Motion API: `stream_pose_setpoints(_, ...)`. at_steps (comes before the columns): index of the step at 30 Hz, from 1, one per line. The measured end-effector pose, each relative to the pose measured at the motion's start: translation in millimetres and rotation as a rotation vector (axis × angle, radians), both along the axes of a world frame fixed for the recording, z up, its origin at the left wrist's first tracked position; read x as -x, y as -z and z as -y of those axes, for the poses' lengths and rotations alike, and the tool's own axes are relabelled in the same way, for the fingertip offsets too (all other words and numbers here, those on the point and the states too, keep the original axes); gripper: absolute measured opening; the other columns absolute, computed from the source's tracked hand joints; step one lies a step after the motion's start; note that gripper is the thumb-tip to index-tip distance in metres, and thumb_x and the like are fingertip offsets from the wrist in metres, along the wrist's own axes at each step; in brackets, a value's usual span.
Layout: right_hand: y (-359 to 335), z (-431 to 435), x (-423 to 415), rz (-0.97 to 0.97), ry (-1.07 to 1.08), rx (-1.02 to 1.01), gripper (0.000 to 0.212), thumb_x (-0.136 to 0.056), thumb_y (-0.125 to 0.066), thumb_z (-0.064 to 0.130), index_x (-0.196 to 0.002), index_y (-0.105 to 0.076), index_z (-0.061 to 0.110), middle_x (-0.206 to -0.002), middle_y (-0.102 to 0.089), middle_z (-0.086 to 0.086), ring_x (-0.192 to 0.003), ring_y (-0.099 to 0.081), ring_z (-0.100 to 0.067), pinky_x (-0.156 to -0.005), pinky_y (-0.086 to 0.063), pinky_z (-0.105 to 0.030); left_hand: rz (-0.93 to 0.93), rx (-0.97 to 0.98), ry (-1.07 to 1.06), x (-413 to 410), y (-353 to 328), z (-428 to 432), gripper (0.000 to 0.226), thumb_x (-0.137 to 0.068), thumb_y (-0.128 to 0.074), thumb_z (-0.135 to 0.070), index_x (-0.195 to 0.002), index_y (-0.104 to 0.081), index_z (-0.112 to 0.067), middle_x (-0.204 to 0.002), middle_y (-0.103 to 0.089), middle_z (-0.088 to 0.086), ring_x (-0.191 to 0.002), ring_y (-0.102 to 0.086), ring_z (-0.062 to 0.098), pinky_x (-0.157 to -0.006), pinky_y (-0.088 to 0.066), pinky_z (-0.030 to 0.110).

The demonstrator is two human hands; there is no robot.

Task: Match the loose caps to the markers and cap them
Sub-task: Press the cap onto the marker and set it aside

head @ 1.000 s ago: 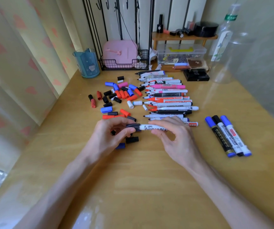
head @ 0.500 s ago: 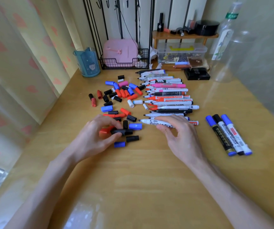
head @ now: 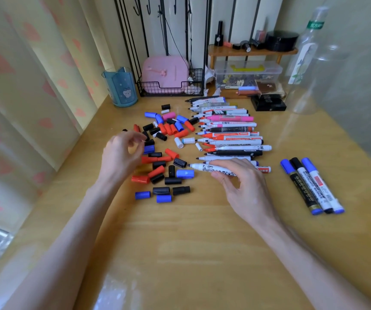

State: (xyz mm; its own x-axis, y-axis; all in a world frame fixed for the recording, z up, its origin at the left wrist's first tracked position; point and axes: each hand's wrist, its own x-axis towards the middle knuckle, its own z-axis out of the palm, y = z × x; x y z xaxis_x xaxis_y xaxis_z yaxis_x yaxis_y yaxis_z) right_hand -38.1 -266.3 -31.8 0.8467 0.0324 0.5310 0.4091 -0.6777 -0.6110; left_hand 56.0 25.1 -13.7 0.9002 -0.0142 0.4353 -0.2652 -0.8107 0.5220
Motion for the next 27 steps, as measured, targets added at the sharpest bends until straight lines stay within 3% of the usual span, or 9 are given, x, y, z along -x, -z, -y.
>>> stream_pose_setpoints(5,0,1,-1,0.003,0.012,-0.008,0.020,-0.095,-0.075,0.017,-0.115,-0.077,0.019,-0.109,-0.074,0.011,-0.103,-0.065,-0.017,-0.093,-0.050,-0.033,-0.157,0.020,-0.153,-45,1,4,0.015,-0.095,-0.068,-0.028,-0.108,-0.076,-0.023,-0.096,-0.070,-0.005,-0.097,-0.068,0.027,-0.083,-0.058,0.042)
stream_pose_setpoints(9,-1,2,0,0.003,0.016,-0.017,0.021,-0.095,-0.075,0.016,-0.116,-0.076,0.019,-0.108,-0.074,0.011,-0.102,-0.065,-0.017,-0.093,-0.049,-0.031,-0.192,-0.112,-0.212,-61,0,14,0.024,-0.096,-0.070,-0.039,-0.113,-0.073,-0.022,-0.097,-0.070,0.000,-0.093,-0.067,0.033,-0.076,-0.057,0.042)
stream_pose_setpoints(13,-2,2,0,0.008,0.018,-0.024,0.022,-0.095,-0.075,0.016,-0.116,-0.076,0.022,-0.106,-0.073,0.012,-0.101,-0.065,-0.017,-0.092,-0.049,-0.028,-0.204,-0.268,-0.229,-73,-7,18,0.030,-0.095,-0.073,-0.036,-0.117,-0.077,-0.016,-0.103,-0.076,0.011,-0.090,-0.070,0.035,-0.074,-0.060,0.043)
stream_pose_setpoints(17,-2,3,-1,-0.004,0.028,-0.031,0.023,-0.095,-0.075,0.017,-0.118,-0.076,0.022,-0.106,-0.074,0.010,-0.102,-0.065,-0.019,-0.092,-0.050,-0.032,-0.311,-0.266,-0.223,-80,-19,19,0.029,-0.088,-0.079,-0.034,-0.111,-0.073,-0.017,-0.104,-0.074,0.012,-0.090,-0.069,0.034,-0.079,-0.061,0.045)
stream_pose_setpoints(21,-1,4,-1,0.005,0.032,-0.038,0.021,-0.096,-0.074,0.017,-0.117,-0.076,0.022,-0.104,-0.074,0.009,-0.099,-0.064,-0.020,-0.090,-0.050,-0.035,-0.331,-0.017,-0.140,-62,-33,21,0.028,-0.091,-0.074,-0.033,-0.113,-0.064,-0.019,-0.103,-0.071,0.005,-0.091,-0.068,0.028,-0.083,-0.058,0.042)
stream_pose_setpoints(25,-1,3,-1,0.023,0.014,-0.041,0.020,-0.097,-0.073,0.018,-0.117,-0.076,0.020,-0.108,-0.074,0.009,-0.101,-0.065,-0.020,-0.091,-0.051,-0.038,-0.294,0.375,0.073,-11,-44,29,0.018,-0.097,-0.070,-0.017,-0.114,-0.074,-0.016,-0.089,-0.076,-0.001,-0.069,-0.066,0.008,-0.064,-0.051,0.015)
stream_pose_setpoints(27,-1,2,0,0.033,-0.005,-0.049,0.020,-0.097,-0.073,0.017,-0.117,-0.076,0.019,-0.109,-0.074,0.009,-0.101,-0.065,-0.020,-0.091,-0.051,-0.038,-0.344,0.522,0.199,18,-43,31,0.017,-0.096,-0.074,-0.018,-0.111,-0.073,-0.011,-0.080,-0.076,-0.004,-0.065,-0.066,0.005,-0.061,-0.048,0.012)
